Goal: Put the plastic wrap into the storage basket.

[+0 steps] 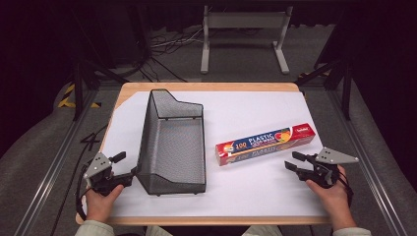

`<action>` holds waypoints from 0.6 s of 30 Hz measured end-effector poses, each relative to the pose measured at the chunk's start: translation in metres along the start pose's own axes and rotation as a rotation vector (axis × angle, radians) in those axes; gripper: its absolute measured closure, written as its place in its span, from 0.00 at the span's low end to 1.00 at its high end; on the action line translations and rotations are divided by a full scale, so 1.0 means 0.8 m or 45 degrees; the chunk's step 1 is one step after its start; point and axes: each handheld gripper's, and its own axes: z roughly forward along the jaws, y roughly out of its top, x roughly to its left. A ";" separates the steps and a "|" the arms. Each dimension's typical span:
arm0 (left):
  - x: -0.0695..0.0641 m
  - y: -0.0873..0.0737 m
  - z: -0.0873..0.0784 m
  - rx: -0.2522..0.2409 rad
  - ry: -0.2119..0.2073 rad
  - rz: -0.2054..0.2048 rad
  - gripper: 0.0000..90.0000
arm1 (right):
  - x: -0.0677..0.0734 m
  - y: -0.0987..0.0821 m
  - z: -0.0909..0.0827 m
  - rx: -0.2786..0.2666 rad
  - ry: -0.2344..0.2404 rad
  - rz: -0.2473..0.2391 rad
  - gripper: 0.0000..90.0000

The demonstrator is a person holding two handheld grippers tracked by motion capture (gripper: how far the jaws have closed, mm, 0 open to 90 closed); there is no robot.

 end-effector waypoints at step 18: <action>0.001 -0.001 -0.001 0.013 0.061 -0.025 0.27 | 0.015 0.024 0.001 -0.009 0.094 -0.090 0.73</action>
